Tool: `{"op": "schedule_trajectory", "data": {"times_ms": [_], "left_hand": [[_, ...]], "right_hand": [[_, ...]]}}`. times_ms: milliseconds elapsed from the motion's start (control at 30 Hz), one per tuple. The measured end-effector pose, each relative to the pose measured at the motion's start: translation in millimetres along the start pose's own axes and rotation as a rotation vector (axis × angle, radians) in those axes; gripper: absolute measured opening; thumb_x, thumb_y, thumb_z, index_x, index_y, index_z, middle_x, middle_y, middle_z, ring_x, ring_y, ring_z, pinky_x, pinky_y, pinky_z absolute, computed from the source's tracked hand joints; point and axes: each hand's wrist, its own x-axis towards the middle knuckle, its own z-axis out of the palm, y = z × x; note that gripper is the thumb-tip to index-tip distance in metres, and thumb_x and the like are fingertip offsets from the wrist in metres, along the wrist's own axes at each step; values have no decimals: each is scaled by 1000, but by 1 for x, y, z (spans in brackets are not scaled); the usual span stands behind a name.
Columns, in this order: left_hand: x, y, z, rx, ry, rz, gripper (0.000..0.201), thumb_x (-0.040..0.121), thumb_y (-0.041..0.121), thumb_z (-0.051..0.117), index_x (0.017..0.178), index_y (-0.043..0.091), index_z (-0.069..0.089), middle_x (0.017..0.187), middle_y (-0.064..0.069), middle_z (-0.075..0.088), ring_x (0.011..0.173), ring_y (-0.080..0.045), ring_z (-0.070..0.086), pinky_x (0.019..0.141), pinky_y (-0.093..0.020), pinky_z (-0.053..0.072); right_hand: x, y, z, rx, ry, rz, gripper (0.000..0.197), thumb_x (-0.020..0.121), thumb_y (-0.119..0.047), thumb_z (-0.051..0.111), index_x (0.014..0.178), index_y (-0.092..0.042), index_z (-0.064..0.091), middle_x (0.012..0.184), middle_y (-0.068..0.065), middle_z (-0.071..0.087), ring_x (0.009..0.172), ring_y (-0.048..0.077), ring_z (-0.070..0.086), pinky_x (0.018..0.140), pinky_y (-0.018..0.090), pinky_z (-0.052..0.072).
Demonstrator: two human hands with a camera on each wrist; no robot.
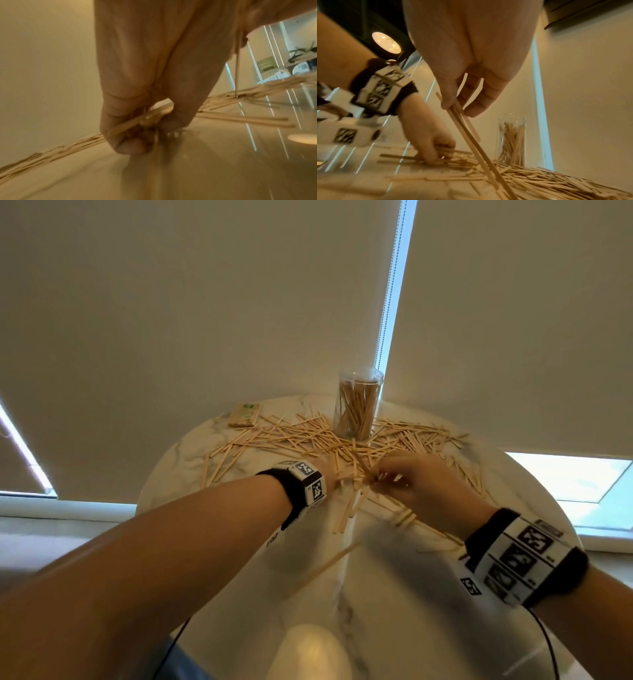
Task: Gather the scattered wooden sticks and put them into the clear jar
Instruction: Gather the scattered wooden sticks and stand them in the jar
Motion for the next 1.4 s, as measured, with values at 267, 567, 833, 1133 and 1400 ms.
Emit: {"op": "schedule_trajectory", "data": {"times_ms": [267,567,833,1133,1400], "left_hand": [[-11,-27,11,-299,169,24,36,105,17,37,128,-2,57,131,-17,58,120,-33,55,95,-35,42],[-24,-41,10,-1055,285,150,29,105,26,37,81,18,52,72,1,52,60,-14,45,54,-27,36],[-52,-12,-1,-1608,170,380,34,108,35,36,120,16,60,100,-14,74,79,-30,72,70,-38,59],[-58,-9,4,-1607,295,427,39,99,57,37,106,25,59,59,10,40,47,-7,32,43,-24,28],[-59,-14,0,-1523,221,403,48,95,65,38,71,24,41,56,10,36,46,-8,27,42,-23,23]], "right_hand": [[16,7,-23,255,178,246,10,93,-26,68,100,-30,75,89,-13,73,85,4,69,78,24,52],[33,-10,-25,475,83,382,10,91,-15,70,100,-14,73,89,4,76,81,17,75,76,29,62],[50,-28,-13,518,63,363,20,88,-28,74,100,-11,73,87,4,78,81,20,76,82,39,61],[54,-42,-16,324,38,288,23,94,-39,65,99,-17,73,87,6,73,63,12,55,60,27,47],[57,-41,-32,949,169,409,45,93,-9,63,134,-13,47,117,21,67,100,27,70,83,35,60]]}}
